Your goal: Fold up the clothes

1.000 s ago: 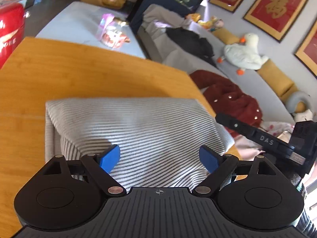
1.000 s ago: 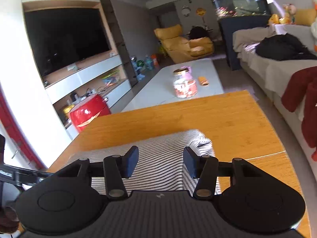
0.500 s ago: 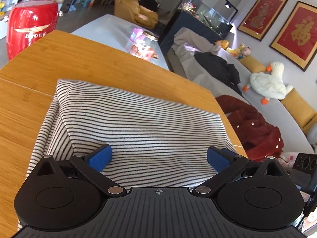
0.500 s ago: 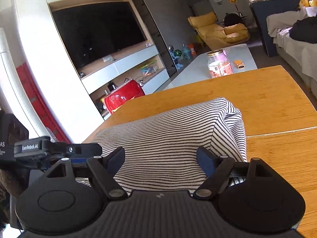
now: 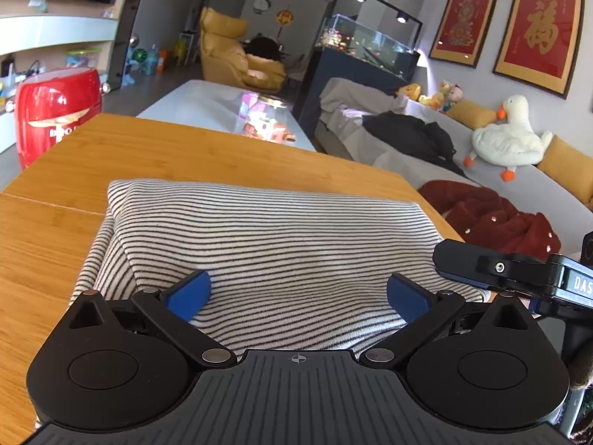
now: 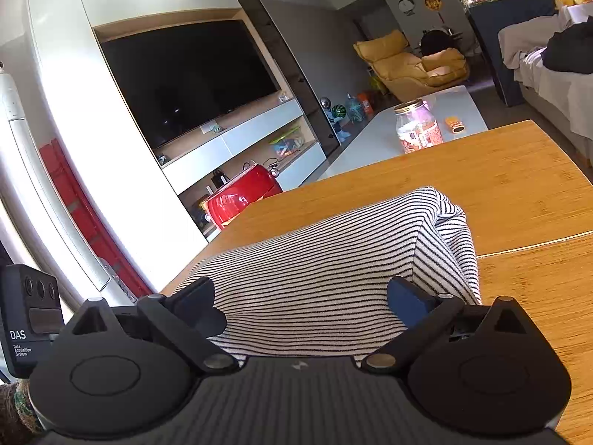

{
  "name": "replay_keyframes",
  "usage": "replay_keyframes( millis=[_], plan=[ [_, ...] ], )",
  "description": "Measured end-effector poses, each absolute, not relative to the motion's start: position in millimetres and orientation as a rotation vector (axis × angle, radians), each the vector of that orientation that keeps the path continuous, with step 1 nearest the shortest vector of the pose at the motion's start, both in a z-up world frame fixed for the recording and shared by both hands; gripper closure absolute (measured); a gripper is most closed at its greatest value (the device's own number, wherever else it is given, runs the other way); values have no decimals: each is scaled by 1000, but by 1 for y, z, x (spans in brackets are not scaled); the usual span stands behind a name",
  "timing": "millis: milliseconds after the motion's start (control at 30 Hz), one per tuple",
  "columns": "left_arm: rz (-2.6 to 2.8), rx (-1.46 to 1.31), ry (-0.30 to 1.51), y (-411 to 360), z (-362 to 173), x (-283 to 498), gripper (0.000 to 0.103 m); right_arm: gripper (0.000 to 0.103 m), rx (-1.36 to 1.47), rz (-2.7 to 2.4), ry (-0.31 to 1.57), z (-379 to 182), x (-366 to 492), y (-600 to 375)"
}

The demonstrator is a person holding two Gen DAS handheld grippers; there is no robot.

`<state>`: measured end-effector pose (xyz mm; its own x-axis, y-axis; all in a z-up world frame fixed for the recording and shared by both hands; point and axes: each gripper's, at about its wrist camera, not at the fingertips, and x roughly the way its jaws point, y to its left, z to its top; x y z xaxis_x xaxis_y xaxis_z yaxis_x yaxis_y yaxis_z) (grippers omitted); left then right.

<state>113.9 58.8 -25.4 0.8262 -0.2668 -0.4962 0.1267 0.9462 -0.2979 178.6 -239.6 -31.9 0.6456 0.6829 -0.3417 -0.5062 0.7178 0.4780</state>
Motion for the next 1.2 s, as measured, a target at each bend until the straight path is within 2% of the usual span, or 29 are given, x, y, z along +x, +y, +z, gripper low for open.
replay_keyframes(
  millis=[633, 933, 1200],
  plan=[
    [-235, -302, 556, 70, -27, 120, 0, 0, 387, 705, 532, -33, 178, -240],
    [-211, -224, 580, 56, -26, 125, 0, 0, 404, 697, 548, -33, 179, -243],
    [-323, -310, 605, 90, -23, 184, 0, 0, 372, 701, 606, -31, 161, -233]
  ],
)
